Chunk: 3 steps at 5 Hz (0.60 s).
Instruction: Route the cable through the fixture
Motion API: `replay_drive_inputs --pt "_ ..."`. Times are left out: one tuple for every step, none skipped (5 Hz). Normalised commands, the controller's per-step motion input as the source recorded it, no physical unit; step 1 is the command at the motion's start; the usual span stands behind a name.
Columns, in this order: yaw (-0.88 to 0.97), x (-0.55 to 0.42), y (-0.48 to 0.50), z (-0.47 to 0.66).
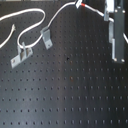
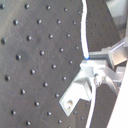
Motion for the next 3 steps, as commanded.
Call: replay_drive_inputs --pt "-0.52 -0.015 -0.082 0.0" --pt "-0.49 -0.034 -0.042 0.0" --pt "-0.03 -0.05 -0.006 0.0"
